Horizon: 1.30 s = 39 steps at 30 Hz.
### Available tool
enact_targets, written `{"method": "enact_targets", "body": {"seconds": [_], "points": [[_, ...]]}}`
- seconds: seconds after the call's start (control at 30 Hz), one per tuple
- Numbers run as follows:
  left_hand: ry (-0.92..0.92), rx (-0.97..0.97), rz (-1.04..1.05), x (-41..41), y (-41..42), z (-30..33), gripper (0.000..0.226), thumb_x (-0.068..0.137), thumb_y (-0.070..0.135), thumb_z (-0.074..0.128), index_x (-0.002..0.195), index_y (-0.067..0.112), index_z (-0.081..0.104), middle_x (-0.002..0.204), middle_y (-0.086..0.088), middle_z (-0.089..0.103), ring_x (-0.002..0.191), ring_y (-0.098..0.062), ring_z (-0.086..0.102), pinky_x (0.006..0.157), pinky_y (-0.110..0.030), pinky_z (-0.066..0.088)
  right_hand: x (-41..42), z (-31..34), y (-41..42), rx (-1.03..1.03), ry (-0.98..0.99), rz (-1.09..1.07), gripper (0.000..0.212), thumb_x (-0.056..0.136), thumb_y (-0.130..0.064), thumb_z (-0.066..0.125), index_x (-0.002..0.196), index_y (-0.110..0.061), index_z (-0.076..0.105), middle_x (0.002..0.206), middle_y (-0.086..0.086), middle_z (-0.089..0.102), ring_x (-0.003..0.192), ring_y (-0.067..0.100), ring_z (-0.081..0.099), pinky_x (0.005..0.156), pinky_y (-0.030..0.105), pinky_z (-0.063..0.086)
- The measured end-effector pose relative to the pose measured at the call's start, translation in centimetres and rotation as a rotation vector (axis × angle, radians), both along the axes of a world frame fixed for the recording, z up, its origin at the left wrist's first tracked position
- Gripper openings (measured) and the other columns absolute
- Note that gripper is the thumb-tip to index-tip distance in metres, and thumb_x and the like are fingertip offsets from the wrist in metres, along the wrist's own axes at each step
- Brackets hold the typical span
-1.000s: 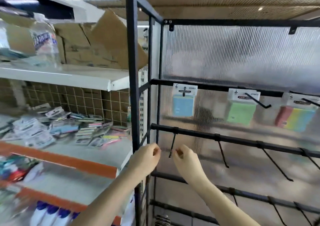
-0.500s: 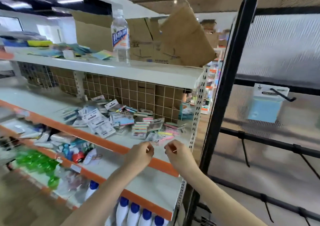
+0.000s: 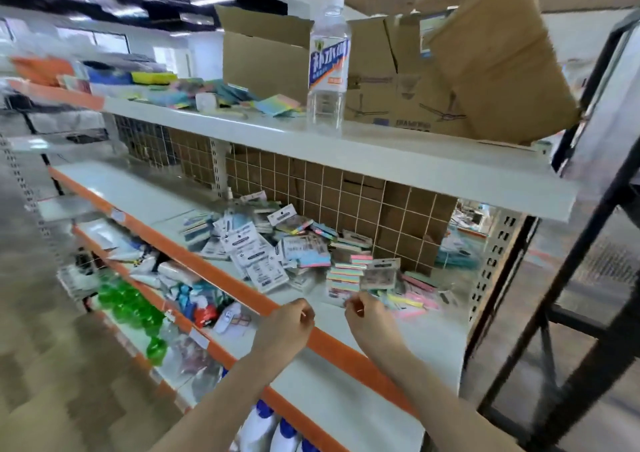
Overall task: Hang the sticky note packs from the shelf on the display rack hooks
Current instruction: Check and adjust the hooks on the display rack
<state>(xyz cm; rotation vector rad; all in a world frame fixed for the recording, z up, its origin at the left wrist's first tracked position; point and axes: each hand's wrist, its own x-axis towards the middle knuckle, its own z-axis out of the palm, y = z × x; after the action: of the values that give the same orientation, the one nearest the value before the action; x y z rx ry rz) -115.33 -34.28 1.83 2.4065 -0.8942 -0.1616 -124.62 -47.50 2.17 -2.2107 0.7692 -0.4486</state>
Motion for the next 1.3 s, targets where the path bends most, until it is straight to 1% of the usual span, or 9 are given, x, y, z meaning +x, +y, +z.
{"method": "enact_targets", "body": {"seconds": [0.17, 0.4, 0.6, 0.73, 0.87, 1.0, 1.1, 1.2, 1.3], "points": [[-0.022, 0.024, 0.036, 5.6, -2.3, -0.5, 0.021, 0.095, 0.022, 0.043, 0.106, 0.022, 0.060, 0.105, -0.001, 0.065, 0.093, -0.021, 0.062, 0.074, -0.028, 0.048, 6.4, -0.8, -3.2, -0.017, 0.022, -0.014, 0.019, 0.096, -0.023, 0.046, 0.108, -0.017, 0.060, 0.103, 0.002, 0.067, 0.087, 0.019, 0.059, 0.065, 0.025, 0.036], [-0.023, -0.019, 0.069, 11.7, -5.0, -1.5, 0.016, 0.095, 0.022, 0.048, 0.110, 0.023, 0.054, 0.110, -0.002, 0.058, 0.101, -0.020, 0.053, 0.077, -0.032, 0.045, 13.4, -2.0, -5.8, -0.117, 0.078, 0.035, 0.024, 0.095, -0.021, 0.049, 0.115, -0.016, 0.060, 0.115, 0.004, 0.061, 0.099, 0.026, 0.063, 0.085, 0.040, 0.050], [-0.049, 0.012, 0.058, 15.8, -5.7, -3.0, 0.045, 0.089, 0.008, 0.050, 0.131, 0.020, 0.042, 0.128, -0.006, 0.045, 0.120, -0.024, 0.040, 0.092, -0.035, 0.041, 17.3, -4.2, -6.0, -0.322, 0.173, 0.146, 0.044, 0.096, -0.023, 0.051, 0.137, -0.012, 0.041, 0.141, 0.006, 0.039, 0.131, 0.022, 0.035, 0.108, 0.027, 0.026], [-0.182, 0.055, -0.024, 18.9, -6.6, -4.0, 0.058, 0.085, 0.003, 0.049, 0.137, 0.023, 0.036, 0.139, -0.002, 0.040, 0.130, -0.022, 0.032, 0.104, -0.034, 0.036, 19.0, -5.3, -6.0, -0.363, 0.234, 0.142, 0.064, 0.094, -0.028, 0.054, 0.147, -0.013, 0.022, 0.149, 0.007, 0.028, 0.138, 0.024, 0.025, 0.112, 0.030, 0.021], [-0.280, 0.052, -0.151, 21.4, -7.3, -5.0, 0.061, 0.085, 0.011, 0.053, 0.141, 0.027, 0.035, 0.147, 0.001, 0.032, 0.137, -0.021, 0.025, 0.110, -0.036, 0.033, 19.8, -6.1, -5.6, -0.409, 0.250, 0.044, 0.068, 0.091, -0.021, 0.053, 0.149, -0.013, 0.017, 0.152, 0.005, 0.027, 0.140, 0.022, 0.023, 0.113, 0.028, 0.018], [-0.343, -0.037, -0.255, 23.3, -6.8, -5.6, 0.049, 0.086, 0.015, 0.059, 0.132, 0.031, 0.051, 0.134, 0.001, 0.043, 0.123, -0.020, 0.041, 0.098, -0.030, 0.043, 20.6, -6.7, -4.7, -0.473, 0.271, -0.079, 0.069, 0.092, -0.015, 0.048, 0.151, -0.014, 0.012, 0.150, 0.004, 0.030, 0.139, 0.021, 0.026, 0.115, 0.028, 0.015], [-0.376, -0.117, -0.330, 24.6, -6.2, -5.7, 0.042, 0.074, 0.011, 0.076, 0.113, 0.024, 0.068, 0.110, -0.005, 0.059, 0.099, -0.025, 0.060, 0.079, -0.037, 0.056, 21.1, -7.1, -4.0, -0.517, 0.262, -0.162, 0.068, 0.088, -0.012, 0.048, 0.149, -0.015, 0.019, 0.138, 0.002, 0.042, 0.129, 0.020, 0.037, 0.111, 0.030, 0.024], [-0.383, -0.189, -0.413, 25.7, -5.6, -6.3, 0.046, 0.059, 0.007, 0.087, 0.101, 0.019, 0.074, 0.095, -0.006, 0.064, 0.080, -0.024, 0.066, 0.062, -0.036, 0.059, 21.0, -7.0, -3.3, -0.549, 0.235, -0.236, 0.069, 0.081, -0.007, 0.058, 0.145, -0.014, 0.035, 0.127, 0.001, 0.056, 0.121, 0.020, 0.050, 0.104, 0.034, 0.036], [-0.363, -0.268, -0.445, 26.3, -5.3, -7.0, 0.047, 0.056, 0.002, 0.088, 0.099, 0.015, 0.075, 0.090, -0.006, 0.068, 0.078, -0.024, 0.066, 0.060, -0.036, 0.059, 20.7, -6.8, -3.3, -0.628, 0.192, -0.304, 0.071, 0.051, 0.000, 0.080, 0.120, -0.008, 0.063, 0.101, 0.003, 0.070, 0.094, 0.024, 0.067, 0.082, 0.037, 0.054]]}}
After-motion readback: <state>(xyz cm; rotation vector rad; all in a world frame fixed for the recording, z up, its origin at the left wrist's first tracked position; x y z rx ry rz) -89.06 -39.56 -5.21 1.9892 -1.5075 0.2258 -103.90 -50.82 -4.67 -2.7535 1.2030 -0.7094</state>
